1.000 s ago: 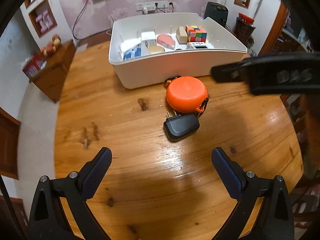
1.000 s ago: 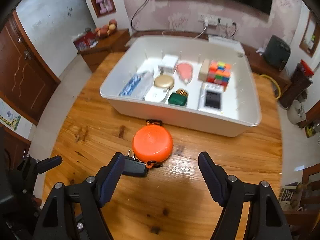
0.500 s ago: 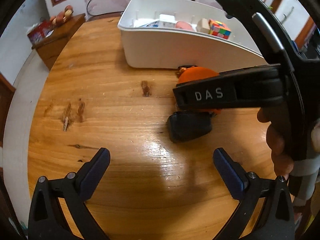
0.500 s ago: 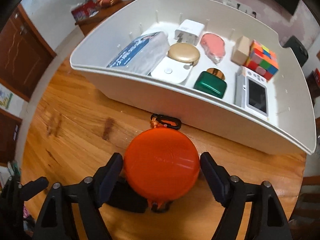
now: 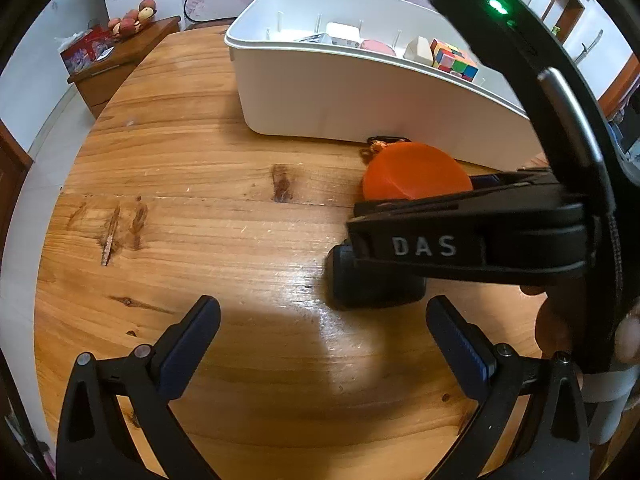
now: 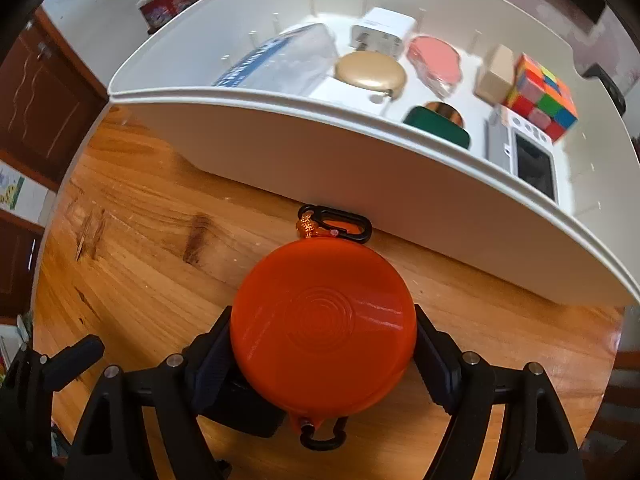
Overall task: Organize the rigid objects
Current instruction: 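Grasp the orange tape measure with the right gripper while the left grasps the black plug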
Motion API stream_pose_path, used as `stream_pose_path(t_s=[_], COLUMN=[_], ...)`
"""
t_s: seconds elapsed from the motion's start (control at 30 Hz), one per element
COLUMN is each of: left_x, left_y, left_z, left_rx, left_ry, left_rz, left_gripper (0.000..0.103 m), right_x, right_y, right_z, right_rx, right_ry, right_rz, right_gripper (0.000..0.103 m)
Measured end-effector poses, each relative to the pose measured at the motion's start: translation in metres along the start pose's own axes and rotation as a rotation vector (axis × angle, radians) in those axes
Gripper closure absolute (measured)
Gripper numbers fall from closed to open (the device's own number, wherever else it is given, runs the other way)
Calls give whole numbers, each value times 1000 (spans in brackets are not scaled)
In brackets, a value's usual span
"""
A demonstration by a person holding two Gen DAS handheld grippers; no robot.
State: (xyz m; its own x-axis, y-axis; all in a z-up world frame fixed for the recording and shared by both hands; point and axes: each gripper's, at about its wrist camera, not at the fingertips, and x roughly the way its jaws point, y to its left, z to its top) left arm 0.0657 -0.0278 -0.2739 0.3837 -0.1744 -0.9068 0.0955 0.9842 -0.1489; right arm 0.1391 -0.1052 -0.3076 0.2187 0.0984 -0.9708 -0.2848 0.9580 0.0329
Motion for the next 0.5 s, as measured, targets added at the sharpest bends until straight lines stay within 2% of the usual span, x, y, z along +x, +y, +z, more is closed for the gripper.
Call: stream_pose_path(t_s=[0.5], left_x=[21], left_y=[-15], left_z=[11], left_rx=[-29], left_ry=[22], left_rz=[21], left_gripper=[1], right_x=[-9], right_y=[-83], right_z=[-38], right_rx=[275], right_ry=[-32], right_rz=[32], right_gripper=[22])
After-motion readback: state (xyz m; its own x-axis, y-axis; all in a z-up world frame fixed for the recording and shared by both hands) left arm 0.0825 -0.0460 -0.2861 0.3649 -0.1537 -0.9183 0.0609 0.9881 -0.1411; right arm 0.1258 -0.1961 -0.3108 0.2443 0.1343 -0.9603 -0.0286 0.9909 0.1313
